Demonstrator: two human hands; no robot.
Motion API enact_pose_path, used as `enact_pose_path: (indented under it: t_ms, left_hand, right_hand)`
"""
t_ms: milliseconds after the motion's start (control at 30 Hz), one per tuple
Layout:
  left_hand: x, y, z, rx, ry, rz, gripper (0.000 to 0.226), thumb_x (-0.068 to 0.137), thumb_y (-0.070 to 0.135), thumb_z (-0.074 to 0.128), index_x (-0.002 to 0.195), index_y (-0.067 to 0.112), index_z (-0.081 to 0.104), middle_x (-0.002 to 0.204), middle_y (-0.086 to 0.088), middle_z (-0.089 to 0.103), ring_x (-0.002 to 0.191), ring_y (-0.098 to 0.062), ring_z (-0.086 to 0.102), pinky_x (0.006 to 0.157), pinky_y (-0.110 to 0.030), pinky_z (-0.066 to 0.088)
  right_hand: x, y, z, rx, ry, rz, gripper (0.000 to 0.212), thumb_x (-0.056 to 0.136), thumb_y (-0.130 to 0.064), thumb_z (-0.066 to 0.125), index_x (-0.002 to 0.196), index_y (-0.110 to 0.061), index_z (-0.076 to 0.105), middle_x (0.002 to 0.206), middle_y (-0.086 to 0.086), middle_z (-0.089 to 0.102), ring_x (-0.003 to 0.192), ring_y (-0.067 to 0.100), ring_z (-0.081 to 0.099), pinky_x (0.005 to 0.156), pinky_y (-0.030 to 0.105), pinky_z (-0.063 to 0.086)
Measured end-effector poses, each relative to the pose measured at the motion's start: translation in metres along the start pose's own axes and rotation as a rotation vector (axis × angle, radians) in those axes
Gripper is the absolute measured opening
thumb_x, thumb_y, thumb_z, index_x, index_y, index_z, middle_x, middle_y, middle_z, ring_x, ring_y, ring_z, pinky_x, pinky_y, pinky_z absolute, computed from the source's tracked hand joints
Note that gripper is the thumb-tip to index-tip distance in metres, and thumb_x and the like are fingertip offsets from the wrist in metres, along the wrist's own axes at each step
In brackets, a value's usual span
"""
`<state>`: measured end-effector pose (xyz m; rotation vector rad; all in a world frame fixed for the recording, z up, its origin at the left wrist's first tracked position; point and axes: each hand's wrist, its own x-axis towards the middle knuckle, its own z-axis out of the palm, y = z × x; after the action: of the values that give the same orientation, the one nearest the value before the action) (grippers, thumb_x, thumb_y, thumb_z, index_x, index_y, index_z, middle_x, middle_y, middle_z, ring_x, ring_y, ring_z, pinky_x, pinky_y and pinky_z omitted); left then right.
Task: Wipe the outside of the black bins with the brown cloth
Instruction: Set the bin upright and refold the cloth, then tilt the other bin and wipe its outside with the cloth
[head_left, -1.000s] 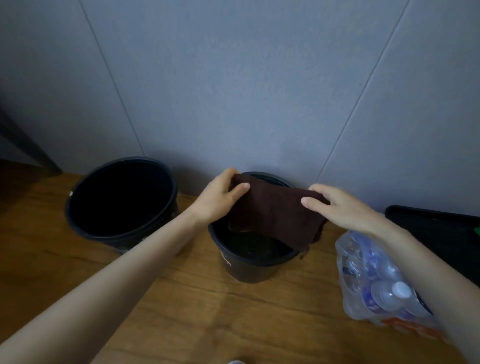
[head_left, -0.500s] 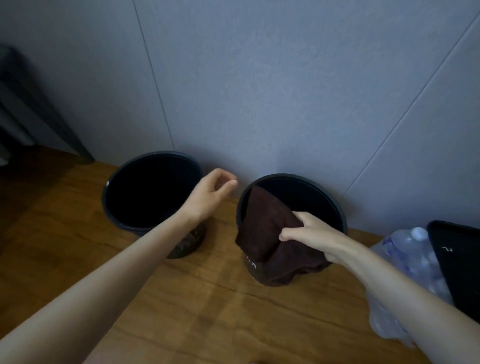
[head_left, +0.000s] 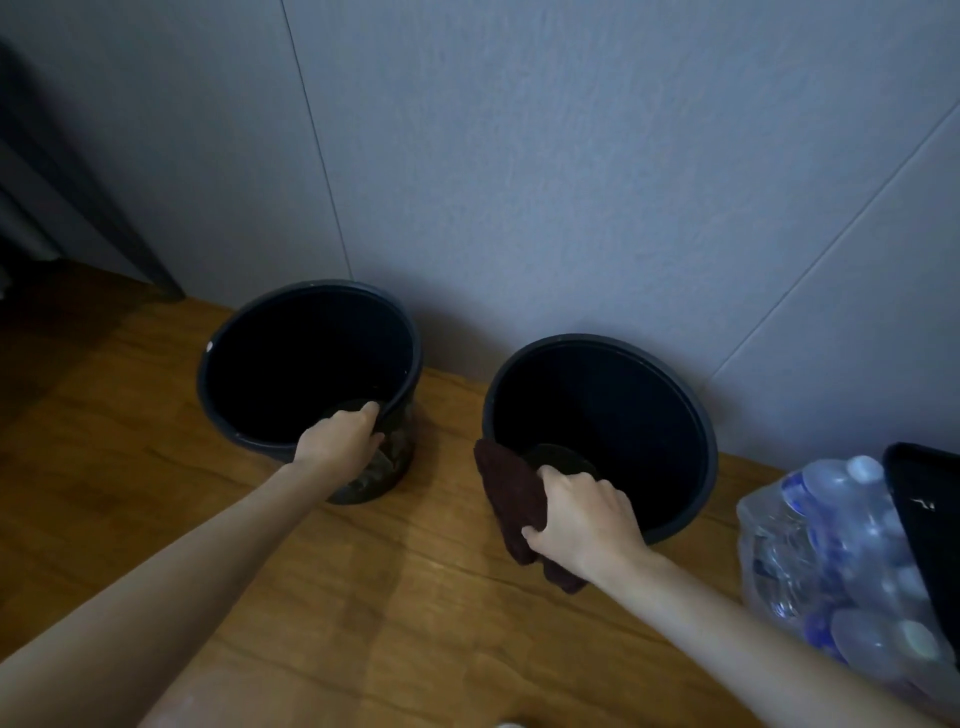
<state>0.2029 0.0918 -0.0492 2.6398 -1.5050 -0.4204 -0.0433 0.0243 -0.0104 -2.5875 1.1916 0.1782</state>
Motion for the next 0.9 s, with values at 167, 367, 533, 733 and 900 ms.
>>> enact_pose_path:
  t_ms: [167, 367, 533, 733, 900]
  left_hand:
    - [-0.002, -0.001, 0.005, 0.012, 0.066, 0.019, 0.026, 0.098, 0.021, 0.042, 0.122, 0.012, 0.045, 0.089, -0.007, 0.061, 0.065, -0.015, 0.052, 0.049, -0.022, 0.034]
    - [-0.01, 0.004, 0.0, -0.05, 0.134, 0.102, 0.009, 0.096, 0.021, 0.046, 0.104, 0.018, 0.051, 0.082, -0.003, 0.062, 0.065, -0.016, 0.059, 0.053, -0.026, 0.046]
    - [-0.015, 0.021, -0.011, -0.138, 0.159, 0.17, 0.015, 0.094, 0.022, 0.048, 0.105, 0.015, 0.056, 0.081, -0.002, 0.064, 0.069, -0.019, 0.063, 0.063, -0.036, 0.054]
    - [-0.023, 0.038, -0.018, -0.248, 0.14, 0.221, 0.016, 0.093, 0.023, 0.05, 0.107, 0.018, 0.057, 0.084, 0.0, 0.065, 0.071, -0.016, 0.064, 0.066, -0.039, 0.056]
    - [-0.035, 0.055, -0.028, -0.403, 0.085, 0.243, 0.01, 0.092, 0.02, 0.053, 0.099, 0.017, 0.06, 0.082, 0.001, 0.067, 0.072, -0.012, 0.064, 0.067, -0.037, 0.056]
  right_hand:
    - [0.0, 0.014, 0.001, -0.16, 0.045, -0.072, 0.031, 0.088, -0.029, 0.059, 0.113, -0.014, 0.048, 0.102, 0.006, 0.066, 0.091, 0.026, 0.065, 0.063, 0.03, 0.04]
    - [-0.008, 0.062, -0.009, -0.296, 0.031, -0.037, 0.036, 0.088, -0.028, 0.059, 0.118, -0.014, 0.045, 0.1, 0.006, 0.066, 0.091, 0.026, 0.065, 0.062, 0.031, 0.04]
    - [-0.021, 0.097, -0.015, -0.299, 0.02, 0.028, 0.032, 0.088, -0.029, 0.057, 0.116, -0.016, 0.047, 0.098, 0.004, 0.066, 0.09, 0.024, 0.065, 0.064, 0.03, 0.044]
    - [-0.047, 0.132, -0.02, -0.375, 0.011, 0.09, 0.036, 0.088, -0.034, 0.056, 0.119, -0.021, 0.045, 0.101, 0.0, 0.067, 0.095, 0.021, 0.065, 0.064, 0.026, 0.04]
    - [-0.062, 0.147, -0.018, -0.363, 0.016, 0.144, 0.035, 0.088, -0.035, 0.056, 0.118, -0.021, 0.045, 0.099, -0.001, 0.067, 0.093, 0.021, 0.065, 0.067, 0.027, 0.045]
